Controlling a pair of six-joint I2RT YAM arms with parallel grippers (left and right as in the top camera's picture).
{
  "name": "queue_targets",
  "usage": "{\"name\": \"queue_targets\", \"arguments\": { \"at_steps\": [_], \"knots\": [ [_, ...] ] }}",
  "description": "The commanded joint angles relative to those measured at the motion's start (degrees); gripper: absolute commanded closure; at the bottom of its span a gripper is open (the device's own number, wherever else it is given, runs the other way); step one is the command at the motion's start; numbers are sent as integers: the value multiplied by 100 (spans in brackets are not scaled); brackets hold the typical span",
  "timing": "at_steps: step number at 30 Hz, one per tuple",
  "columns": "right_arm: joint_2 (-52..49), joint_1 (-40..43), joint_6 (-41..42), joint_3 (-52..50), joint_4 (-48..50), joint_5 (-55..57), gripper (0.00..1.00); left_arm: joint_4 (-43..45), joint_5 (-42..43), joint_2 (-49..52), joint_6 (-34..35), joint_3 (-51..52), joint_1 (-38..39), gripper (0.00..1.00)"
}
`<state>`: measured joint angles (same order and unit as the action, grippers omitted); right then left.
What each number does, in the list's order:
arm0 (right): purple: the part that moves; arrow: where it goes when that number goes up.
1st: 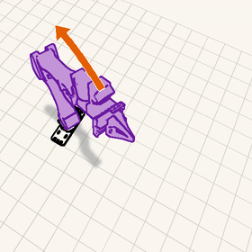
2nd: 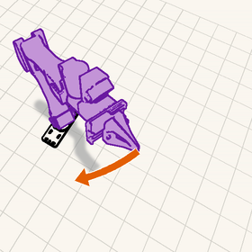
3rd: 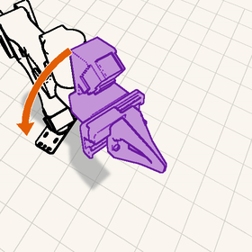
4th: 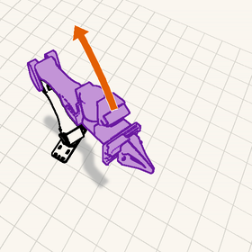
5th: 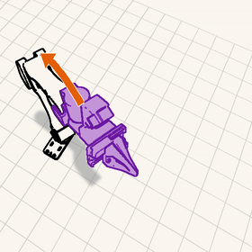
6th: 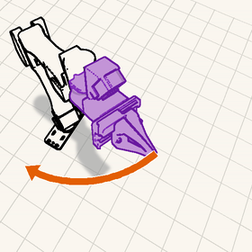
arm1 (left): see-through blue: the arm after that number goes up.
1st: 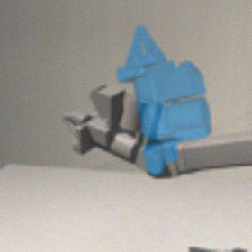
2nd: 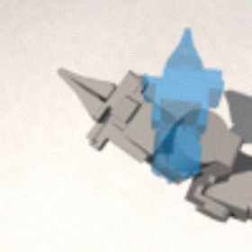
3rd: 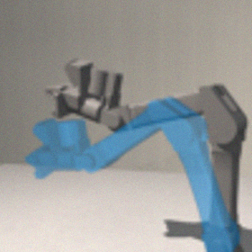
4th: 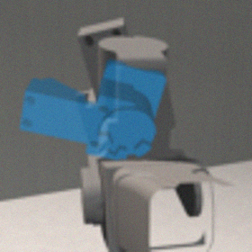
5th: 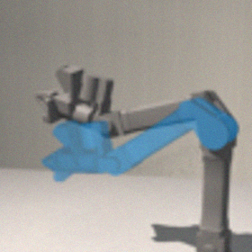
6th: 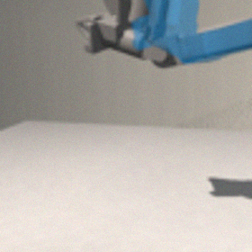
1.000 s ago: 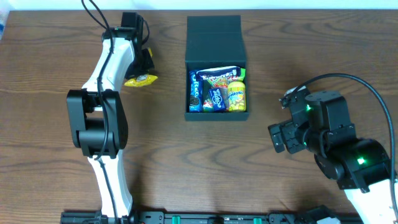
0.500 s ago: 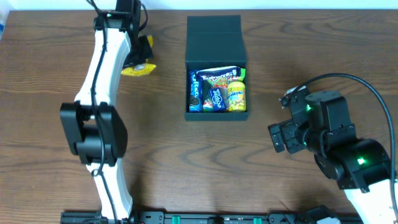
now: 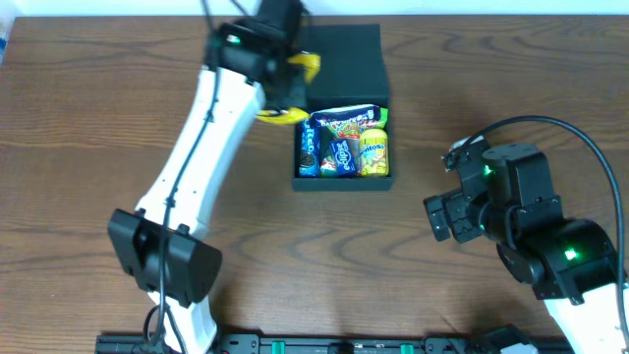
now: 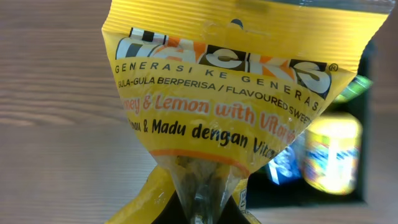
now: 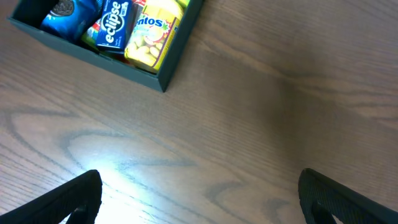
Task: Pack container
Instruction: 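Carry the Hacks bag over the box and lower it inside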
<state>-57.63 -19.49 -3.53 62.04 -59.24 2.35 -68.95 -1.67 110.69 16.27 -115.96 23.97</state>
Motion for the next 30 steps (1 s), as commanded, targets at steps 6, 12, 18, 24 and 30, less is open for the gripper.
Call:
{"name": "queue_targets", "arguments": {
  "at_steps": [6,12,18,24,30],
  "knots": [
    [24,37,7,2,-81,39,1,33,-13,358,588,24,356,94],
    [24,37,9,2,-103,39,1,205,105,470,822,509,382,94],
    [24,37,9,2,-98,39,1,570,170,470,1058,1161,422,94],
    [24,37,9,2,-98,39,1,868,170,472,1108,1351,549,94],
    [24,37,9,2,-98,39,1,1047,63,516,1349,1364,608,94]
  ]
}}
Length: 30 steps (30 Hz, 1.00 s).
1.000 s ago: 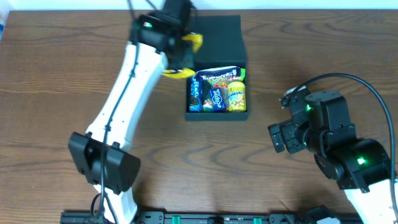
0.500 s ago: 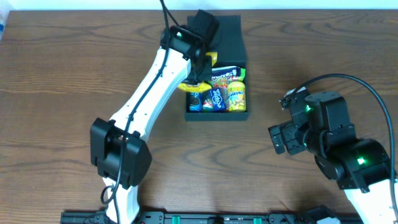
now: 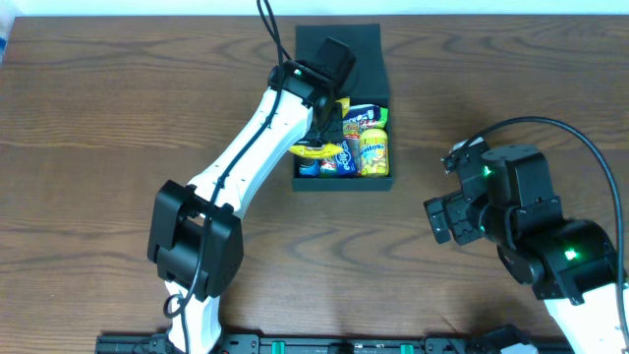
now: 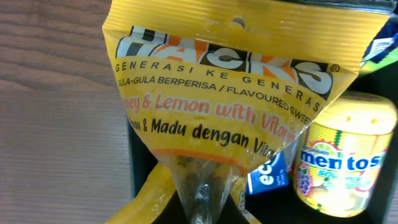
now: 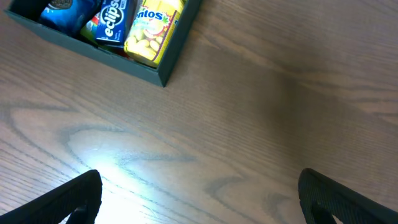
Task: Pack container
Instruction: 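Carry the Hacks bag over the box and lower it inside, then open the left gripper and withdraw it from the box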
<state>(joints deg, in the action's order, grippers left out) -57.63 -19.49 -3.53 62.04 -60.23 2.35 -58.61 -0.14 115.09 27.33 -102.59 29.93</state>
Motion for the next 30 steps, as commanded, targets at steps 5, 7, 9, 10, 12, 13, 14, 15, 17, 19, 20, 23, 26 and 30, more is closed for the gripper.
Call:
{"name": "queue_targets", "arguments": {
  "at_steps": [5,7,9,10,12,13,14,15,17,19,20,23,26,30],
  "knots": [
    [24,37,9,2,0,37,1,76,-289,151,509,114,11,93],
    [24,35,9,2,0,37,1,149,-284,162,511,210,11,85],
    [24,35,9,2,0,37,1,190,-284,162,595,306,11,78],
    [24,35,9,2,0,37,1,201,-284,162,616,354,11,78],
    [24,35,9,2,0,37,1,216,-284,162,616,428,11,79],
    [24,35,9,2,0,37,1,216,-284,162,614,444,11,79],
    [24,35,9,2,0,37,1,216,-284,162,616,448,11,79],
    [24,35,9,2,0,37,1,232,-284,162,616,448,11,78],
    [24,35,9,2,0,37,1,260,-280,157,616,444,11,75],
    [24,35,9,2,-2,37,1,302,-280,140,614,437,11,70],
    [24,35,9,2,0,37,1,299,-278,133,614,413,11,69],
    [24,35,9,2,-2,37,1,236,-205,103,601,227,11,67],
    [24,35,9,2,-4,37,1,160,-140,15,538,35,11,64],
    [24,35,9,0,-4,37,1,164,-173,-133,428,-31,9,53]
  ]
}}
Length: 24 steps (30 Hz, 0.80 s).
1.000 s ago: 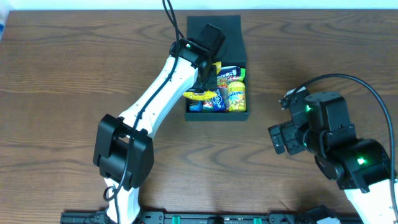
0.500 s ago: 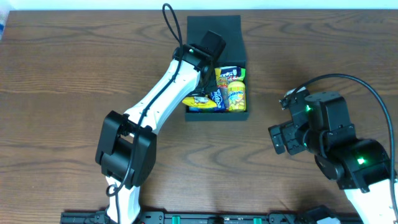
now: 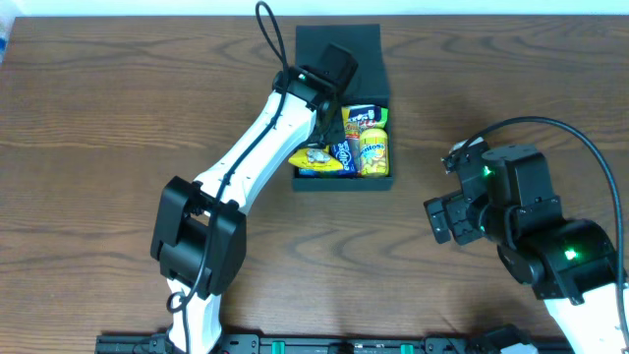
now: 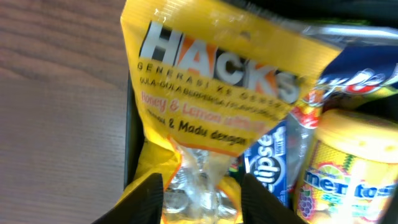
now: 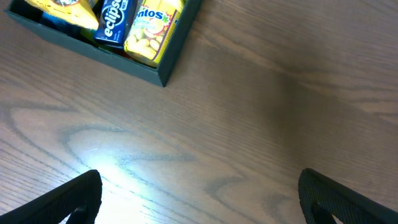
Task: Pack container
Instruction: 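Open the left gripper and withdraw it from the box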
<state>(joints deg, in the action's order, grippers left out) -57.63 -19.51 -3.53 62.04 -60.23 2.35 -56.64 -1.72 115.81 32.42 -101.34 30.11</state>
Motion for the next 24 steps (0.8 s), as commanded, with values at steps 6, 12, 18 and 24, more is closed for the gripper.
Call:
{"name": "queue_targets", "arguments": {
  "at_steps": [6,12,18,24],
  "knots": [
    [24,37,9,-103,81,37,1,2,-133,-553,-428,-221,-208,4],
    [24,37,7,-151,127,42,1,33,321,-863,-802,-501,-966,4],
    [24,37,9,-151,199,42,1,605,1281,-789,-1078,-614,-2079,5],
    [24,37,17,-151,321,39,1,1329,2039,-345,-1080,-614,-2691,5]
  ]
}}
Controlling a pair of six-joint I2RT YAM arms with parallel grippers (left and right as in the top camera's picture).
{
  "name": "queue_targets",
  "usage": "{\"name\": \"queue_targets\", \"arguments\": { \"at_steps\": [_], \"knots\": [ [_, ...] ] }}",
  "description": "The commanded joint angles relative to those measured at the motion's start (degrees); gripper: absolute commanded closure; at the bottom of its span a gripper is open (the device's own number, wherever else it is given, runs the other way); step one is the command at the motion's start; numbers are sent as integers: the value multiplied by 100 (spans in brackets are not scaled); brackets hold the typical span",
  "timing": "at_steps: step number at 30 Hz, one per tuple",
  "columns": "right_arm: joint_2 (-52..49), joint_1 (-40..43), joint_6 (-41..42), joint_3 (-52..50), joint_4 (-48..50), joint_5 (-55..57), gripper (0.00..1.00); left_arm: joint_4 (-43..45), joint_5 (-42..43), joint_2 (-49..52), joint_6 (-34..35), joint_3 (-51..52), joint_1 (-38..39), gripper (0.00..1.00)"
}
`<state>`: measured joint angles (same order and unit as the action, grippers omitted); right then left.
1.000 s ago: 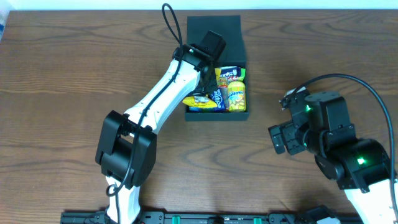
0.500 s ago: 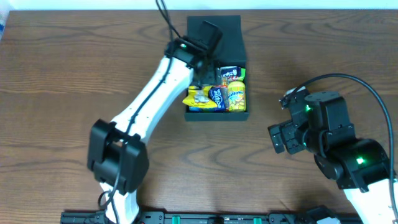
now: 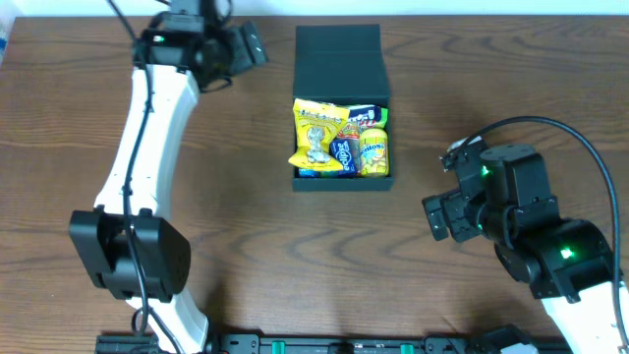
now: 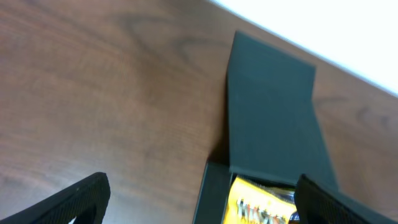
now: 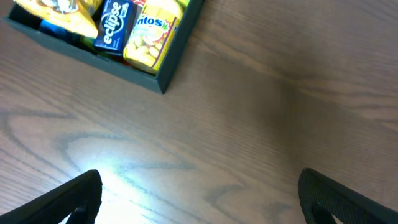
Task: Pack container
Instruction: 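Open the left gripper and withdraw it from the box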
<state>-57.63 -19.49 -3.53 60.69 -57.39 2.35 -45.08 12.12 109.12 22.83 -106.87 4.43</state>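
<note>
A black box (image 3: 342,181) stands open at the table's middle back, its lid (image 3: 338,61) folded flat behind it. A yellow Hacks candy bag (image 3: 316,136) lies in its left half, on top of the other snacks. Beside it are a blue Eclipse pack (image 3: 343,155) and a yellow Mentos tub (image 3: 373,150). My left gripper (image 3: 244,47) hovers open and empty over the table, to the left of the lid. My right gripper (image 5: 198,199) is open over bare wood, to the right of the box (image 5: 163,70).
The table's back edge (image 4: 298,46) meets a white surface just behind the lid. Bare brown wood surrounds the box on the left, front and right.
My left gripper let go of the yellow candy bag, which now lies in the box. The left arm has moved from over the box to the back left. The right arm is unchanged.
My left gripper held the yellow candy bag at the box's left rear edge. Then it held the bag over the box's left half, then lower among the snacks. Now the bag rests in the box and the gripper is open, away from it.
</note>
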Motion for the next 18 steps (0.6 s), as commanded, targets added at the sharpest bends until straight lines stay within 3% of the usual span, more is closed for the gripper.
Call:
{"name": "queue_targets", "arguments": {
  "at_steps": [1,10,18],
  "knots": [
    [24,35,42,-15,48,39,1,313,850,455,-116,-61,-175,5],
    [24,35,138,-15,149,42,1,1550,2358,1982,544,-66,-289,4],
    [24,35,138,-15,144,44,1,1974,2863,2656,691,-66,-254,4]
  ]
}}
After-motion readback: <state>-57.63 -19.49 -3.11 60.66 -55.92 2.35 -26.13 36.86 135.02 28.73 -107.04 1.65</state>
